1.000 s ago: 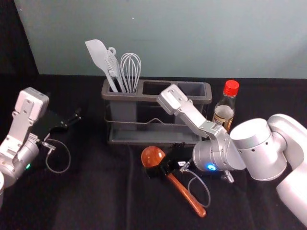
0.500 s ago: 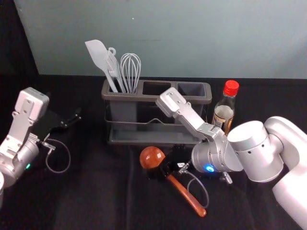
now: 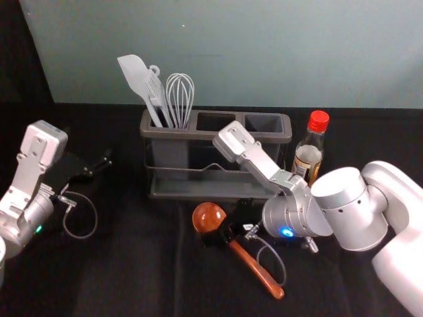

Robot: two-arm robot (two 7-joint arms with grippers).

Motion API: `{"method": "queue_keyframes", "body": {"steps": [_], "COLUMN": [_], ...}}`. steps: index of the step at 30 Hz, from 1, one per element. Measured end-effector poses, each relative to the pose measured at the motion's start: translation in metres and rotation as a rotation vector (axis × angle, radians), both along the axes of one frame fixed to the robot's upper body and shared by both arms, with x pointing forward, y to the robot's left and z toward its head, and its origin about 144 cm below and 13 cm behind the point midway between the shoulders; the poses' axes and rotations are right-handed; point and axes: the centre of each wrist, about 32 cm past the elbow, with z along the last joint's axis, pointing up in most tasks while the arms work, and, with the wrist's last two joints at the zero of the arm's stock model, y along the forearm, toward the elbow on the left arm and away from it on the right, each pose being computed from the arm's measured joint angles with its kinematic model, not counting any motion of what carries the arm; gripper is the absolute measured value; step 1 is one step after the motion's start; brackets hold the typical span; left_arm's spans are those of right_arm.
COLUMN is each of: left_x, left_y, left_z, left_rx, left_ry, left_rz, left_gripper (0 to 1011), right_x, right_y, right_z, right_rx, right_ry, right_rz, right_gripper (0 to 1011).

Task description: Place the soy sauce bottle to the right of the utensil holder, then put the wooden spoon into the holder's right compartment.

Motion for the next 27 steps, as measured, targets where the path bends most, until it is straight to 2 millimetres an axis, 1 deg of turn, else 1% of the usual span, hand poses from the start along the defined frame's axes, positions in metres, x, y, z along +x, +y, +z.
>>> {"method": "queue_keyframes", "body": {"steps": [19,27], "left_x": [0.0,0.0], "left_y": [0.0,0.0], "left_z": [0.0,0.0], "left_rx": [0.0,0.0], "left_ry": [0.0,0.0], "left_rz": [0.0,0.0], "left_gripper": [1005,1005], "right_x": [0.004,0.004], "right_y": [0.013,0.013], "right_z": [-0.008,-0.007], "right_rx": [-0.04,-0.04], "right_ry": [-0.059,-0.059], "right_rz": [0.032,0.031], "right_gripper": [1000,1000]}}
